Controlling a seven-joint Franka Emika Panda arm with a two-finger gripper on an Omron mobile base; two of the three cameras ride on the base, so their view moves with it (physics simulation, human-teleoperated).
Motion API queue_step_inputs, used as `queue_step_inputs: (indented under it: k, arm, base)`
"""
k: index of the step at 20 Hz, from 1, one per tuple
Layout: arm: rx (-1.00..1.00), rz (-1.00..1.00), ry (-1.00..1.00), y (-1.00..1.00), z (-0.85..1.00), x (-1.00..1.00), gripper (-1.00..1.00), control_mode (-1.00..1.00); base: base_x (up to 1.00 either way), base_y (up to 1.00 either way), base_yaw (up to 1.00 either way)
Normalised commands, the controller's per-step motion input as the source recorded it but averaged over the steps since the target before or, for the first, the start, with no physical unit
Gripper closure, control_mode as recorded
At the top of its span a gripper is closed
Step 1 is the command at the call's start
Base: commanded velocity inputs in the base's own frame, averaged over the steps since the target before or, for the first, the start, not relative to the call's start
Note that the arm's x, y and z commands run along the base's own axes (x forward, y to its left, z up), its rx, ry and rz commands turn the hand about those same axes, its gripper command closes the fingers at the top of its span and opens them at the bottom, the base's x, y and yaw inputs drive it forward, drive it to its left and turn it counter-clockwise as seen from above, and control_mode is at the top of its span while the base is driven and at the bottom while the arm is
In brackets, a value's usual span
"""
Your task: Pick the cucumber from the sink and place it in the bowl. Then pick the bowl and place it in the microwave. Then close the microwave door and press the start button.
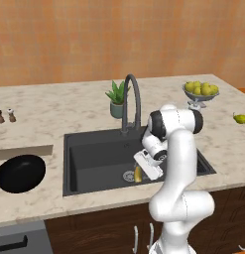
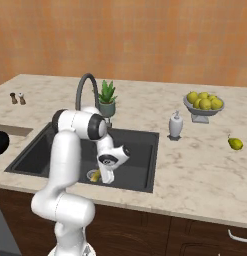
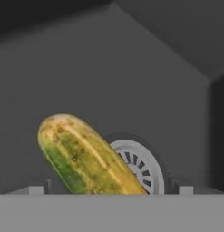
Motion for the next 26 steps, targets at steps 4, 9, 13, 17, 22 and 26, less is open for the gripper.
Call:
queue_step_inputs:
  k: [4,9,13,17,22,26]
  arm:
    - [0.0,0.02,0.0,0.08,-0.51,0.3,-1.0,-1.0]
    - [0.0,0.09,0.0,0.09,-0.7,0.11,-1.0,-1.0]
    - [0.0,0.1,0.0,0.15,-0.72,0.01,1.0,-1.0]
    - [0.0,0.12,-0.02,0.02,-0.54,0.0,1.0,-1.0]
    - [0.01,0.14,-0.12,-0.09,-0.19,-0.09,1.0,-1.0]
    - [0.09,0.14,-0.3,-0.27,0.13,-0.54,1.0,-1.0]
  base:
    - [0.0,0.0,0.0]
    - [0.0,0.0,0.0]
    - [0.0,0.0,0.0]
    - [0.0,0.0,0.0]
    - [0.0,0.0,0.0]
    - [0.0,0.0,0.0]
